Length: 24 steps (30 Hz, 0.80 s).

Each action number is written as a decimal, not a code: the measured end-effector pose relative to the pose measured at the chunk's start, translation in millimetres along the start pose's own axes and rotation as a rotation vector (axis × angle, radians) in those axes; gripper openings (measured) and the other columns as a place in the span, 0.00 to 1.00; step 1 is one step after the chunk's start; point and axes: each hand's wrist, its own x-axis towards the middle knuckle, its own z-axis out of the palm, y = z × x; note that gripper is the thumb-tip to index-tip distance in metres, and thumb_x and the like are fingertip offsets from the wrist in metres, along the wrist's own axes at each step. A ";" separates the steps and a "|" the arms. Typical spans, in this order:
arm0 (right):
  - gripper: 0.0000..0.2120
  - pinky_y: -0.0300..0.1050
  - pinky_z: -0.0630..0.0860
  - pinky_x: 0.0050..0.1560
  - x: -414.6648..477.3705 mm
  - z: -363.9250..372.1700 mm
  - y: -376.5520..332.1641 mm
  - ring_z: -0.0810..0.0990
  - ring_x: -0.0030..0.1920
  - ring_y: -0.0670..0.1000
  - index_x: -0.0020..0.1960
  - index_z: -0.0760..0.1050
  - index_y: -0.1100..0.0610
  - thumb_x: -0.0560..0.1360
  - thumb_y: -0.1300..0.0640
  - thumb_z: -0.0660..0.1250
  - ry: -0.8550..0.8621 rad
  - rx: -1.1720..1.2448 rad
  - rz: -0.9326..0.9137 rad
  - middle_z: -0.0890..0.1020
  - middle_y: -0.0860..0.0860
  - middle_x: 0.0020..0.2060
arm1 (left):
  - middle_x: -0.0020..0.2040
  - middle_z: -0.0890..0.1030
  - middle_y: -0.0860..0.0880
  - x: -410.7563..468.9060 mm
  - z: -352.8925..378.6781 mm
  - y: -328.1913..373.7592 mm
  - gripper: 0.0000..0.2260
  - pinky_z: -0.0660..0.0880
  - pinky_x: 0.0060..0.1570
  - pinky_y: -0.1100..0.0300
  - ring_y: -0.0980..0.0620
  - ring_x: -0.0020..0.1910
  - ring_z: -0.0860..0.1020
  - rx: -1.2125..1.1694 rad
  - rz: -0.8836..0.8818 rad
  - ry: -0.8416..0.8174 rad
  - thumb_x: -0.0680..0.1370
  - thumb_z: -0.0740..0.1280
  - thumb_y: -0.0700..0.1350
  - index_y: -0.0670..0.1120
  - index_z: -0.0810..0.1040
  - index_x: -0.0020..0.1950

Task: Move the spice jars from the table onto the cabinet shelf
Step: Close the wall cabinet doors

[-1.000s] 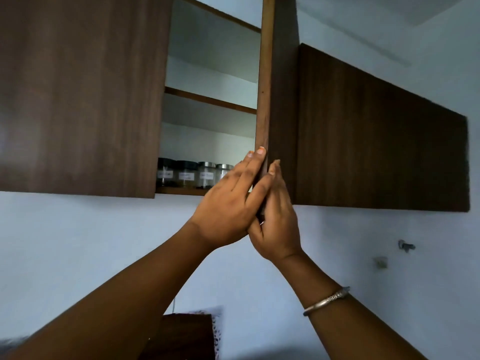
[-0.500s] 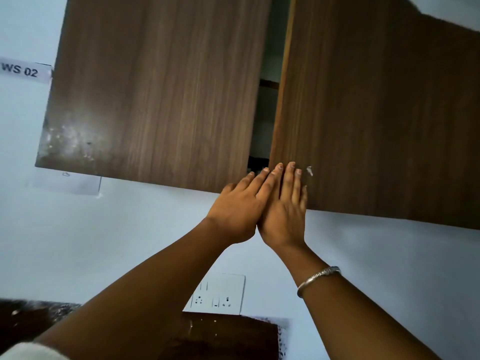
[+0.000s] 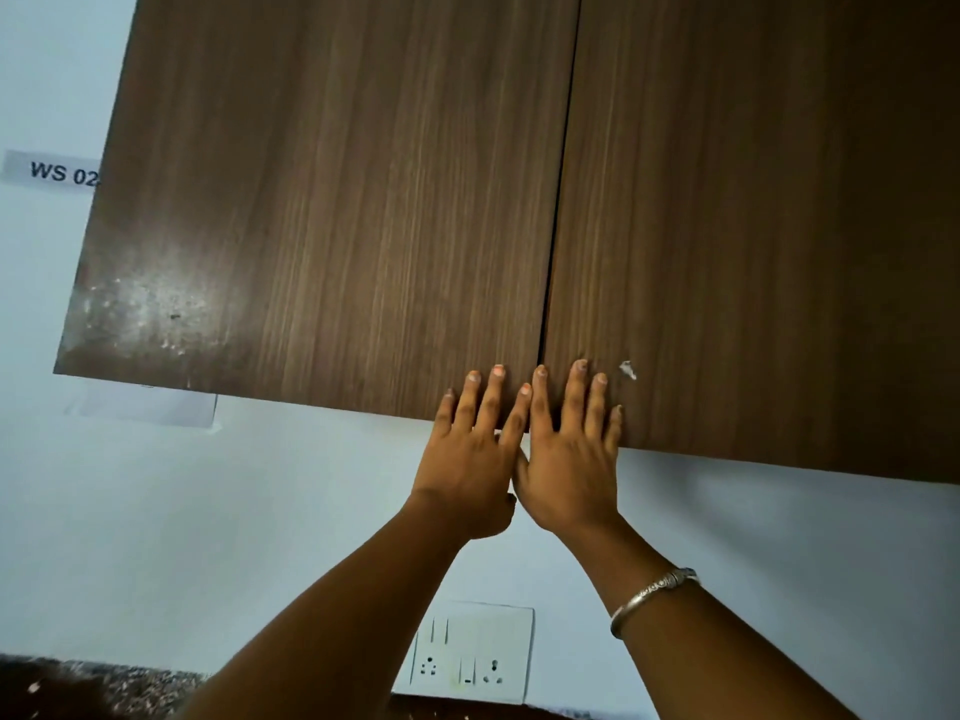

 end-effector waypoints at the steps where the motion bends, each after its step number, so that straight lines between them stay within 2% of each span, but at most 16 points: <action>1: 0.45 0.63 0.38 0.71 1.5 5.8 -0.6 0.35 0.73 0.64 0.74 0.32 0.52 0.73 0.34 0.56 -0.009 -0.009 0.002 0.37 0.59 0.75 | 0.75 0.31 0.43 0.3 5.3 0.0 0.43 0.35 0.70 0.46 0.41 0.72 0.30 0.011 -0.005 0.018 0.74 0.61 0.61 0.50 0.32 0.74; 3: 0.53 0.65 0.35 0.69 2.9 15.8 -3.6 0.32 0.72 0.65 0.71 0.26 0.54 0.69 0.37 0.63 -0.016 -0.018 0.009 0.31 0.60 0.72 | 0.73 0.28 0.44 1.2 13.0 -0.6 0.43 0.32 0.69 0.46 0.41 0.70 0.28 0.034 -0.010 0.046 0.74 0.60 0.62 0.49 0.33 0.75; 5: 0.56 0.66 0.36 0.69 2.6 23.8 -7.2 0.33 0.72 0.66 0.71 0.27 0.56 0.67 0.39 0.67 0.015 -0.032 0.027 0.31 0.61 0.71 | 0.71 0.27 0.44 1.9 19.3 -1.3 0.45 0.31 0.69 0.45 0.40 0.71 0.28 0.065 -0.014 0.059 0.73 0.60 0.63 0.49 0.31 0.73; 8: 0.54 0.69 0.48 0.69 2.8 31.7 -9.3 0.47 0.73 0.68 0.75 0.44 0.59 0.62 0.42 0.71 0.127 -0.048 0.046 0.49 0.64 0.74 | 0.70 0.23 0.44 2.7 27.1 -2.4 0.47 0.29 0.68 0.45 0.40 0.70 0.26 0.087 -0.023 0.078 0.73 0.60 0.64 0.50 0.25 0.70; 9: 0.54 0.69 0.50 0.69 3.6 34.2 -8.6 0.50 0.73 0.68 0.75 0.47 0.59 0.60 0.42 0.72 0.154 -0.055 0.045 0.54 0.64 0.74 | 0.69 0.23 0.44 3.2 29.6 -2.5 0.47 0.29 0.68 0.45 0.40 0.70 0.26 0.086 -0.028 0.089 0.73 0.59 0.64 0.50 0.24 0.69; 11: 0.56 0.70 0.51 0.68 4.5 37.5 -7.3 0.52 0.73 0.68 0.75 0.49 0.59 0.57 0.41 0.73 0.165 -0.071 0.034 0.56 0.64 0.74 | 0.69 0.23 0.44 3.7 32.0 -2.0 0.46 0.28 0.68 0.45 0.40 0.70 0.26 0.089 -0.036 0.108 0.73 0.58 0.64 0.49 0.23 0.68; 15: 0.59 0.68 0.48 0.69 3.7 34.6 -6.2 0.48 0.73 0.68 0.76 0.45 0.58 0.56 0.40 0.73 0.116 -0.068 0.035 0.53 0.64 0.74 | 0.70 0.24 0.43 2.5 29.0 -0.4 0.46 0.30 0.69 0.44 0.39 0.70 0.27 0.105 -0.041 0.097 0.73 0.59 0.63 0.49 0.24 0.69; 20: 0.62 0.67 0.39 0.69 2.0 14.3 -4.1 0.35 0.73 0.66 0.74 0.30 0.56 0.59 0.34 0.68 -0.072 -0.050 -0.010 0.38 0.62 0.74 | 0.75 0.32 0.43 1.4 6.1 0.0 0.49 0.38 0.72 0.45 0.40 0.73 0.32 0.126 -0.025 -0.048 0.70 0.64 0.65 0.50 0.32 0.74; 24: 0.59 0.65 0.47 0.71 1.3 -18.9 4.8 0.34 0.73 0.66 0.75 0.33 0.53 0.62 0.29 0.66 -0.266 -0.035 -0.072 0.36 0.60 0.74 | 0.76 0.34 0.44 -0.1 -20.2 5.1 0.48 0.50 0.72 0.42 0.38 0.75 0.39 0.134 -0.052 -0.269 0.69 0.67 0.64 0.53 0.39 0.76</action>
